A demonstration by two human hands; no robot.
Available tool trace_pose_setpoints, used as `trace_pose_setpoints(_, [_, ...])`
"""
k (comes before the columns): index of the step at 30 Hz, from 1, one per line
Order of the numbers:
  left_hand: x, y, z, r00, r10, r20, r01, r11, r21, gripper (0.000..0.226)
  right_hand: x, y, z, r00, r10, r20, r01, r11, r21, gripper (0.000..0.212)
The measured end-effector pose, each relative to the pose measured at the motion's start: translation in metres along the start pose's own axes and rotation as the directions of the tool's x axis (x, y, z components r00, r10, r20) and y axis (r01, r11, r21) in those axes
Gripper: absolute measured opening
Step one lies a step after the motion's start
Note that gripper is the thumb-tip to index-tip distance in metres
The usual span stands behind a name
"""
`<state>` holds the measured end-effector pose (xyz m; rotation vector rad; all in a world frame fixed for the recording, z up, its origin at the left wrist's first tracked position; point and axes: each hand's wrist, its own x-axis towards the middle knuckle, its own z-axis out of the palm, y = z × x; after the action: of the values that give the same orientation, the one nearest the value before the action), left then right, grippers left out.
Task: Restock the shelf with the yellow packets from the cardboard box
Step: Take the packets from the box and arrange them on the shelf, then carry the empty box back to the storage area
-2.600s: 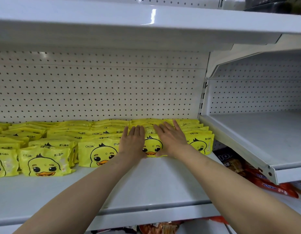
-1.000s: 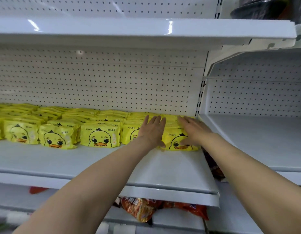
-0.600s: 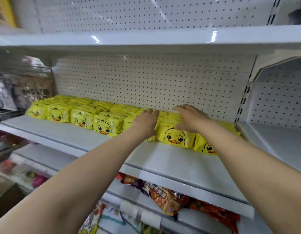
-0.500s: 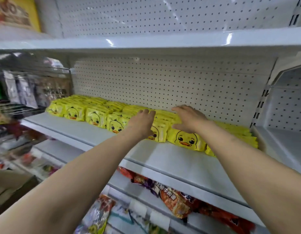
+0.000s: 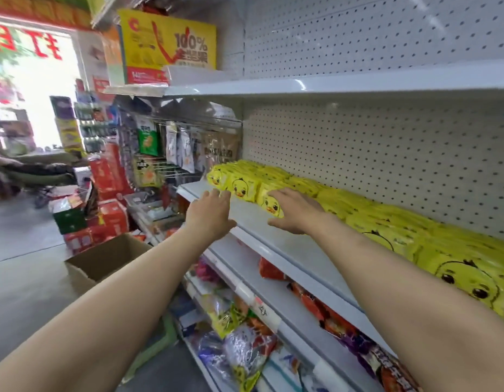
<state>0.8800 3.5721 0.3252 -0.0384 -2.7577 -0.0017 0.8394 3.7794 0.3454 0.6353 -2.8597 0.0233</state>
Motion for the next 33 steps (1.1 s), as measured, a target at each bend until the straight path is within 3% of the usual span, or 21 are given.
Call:
trace_pose_setpoints(10, [-0.005, -0.169, 0.020, 0.963, -0.265, -0.048, 0.266, 0.964, 0.023, 0.060, 0.121, -0.152, 0.035, 0.975, -0.222, -0.012, 0.222, 0.969, 0.107, 0.070])
trace_pose_setpoints(22, [0.024, -0.335, 0.060, 0.927, -0.373, -0.036, 0.375, 0.923, 0.089, 0.065, 0.257, -0.287, 0.085, 0.939, -0.342, -0.035, 0.343, 0.926, 0.154, 0.069])
trace_pose_setpoints(33, [0.079, -0.463, 0.119, 0.855, -0.519, -0.009, 0.516, 0.848, 0.120, 0.065, 0.399, -0.382, 0.151, 0.898, -0.438, 0.043, 0.423, 0.885, 0.193, 0.075])
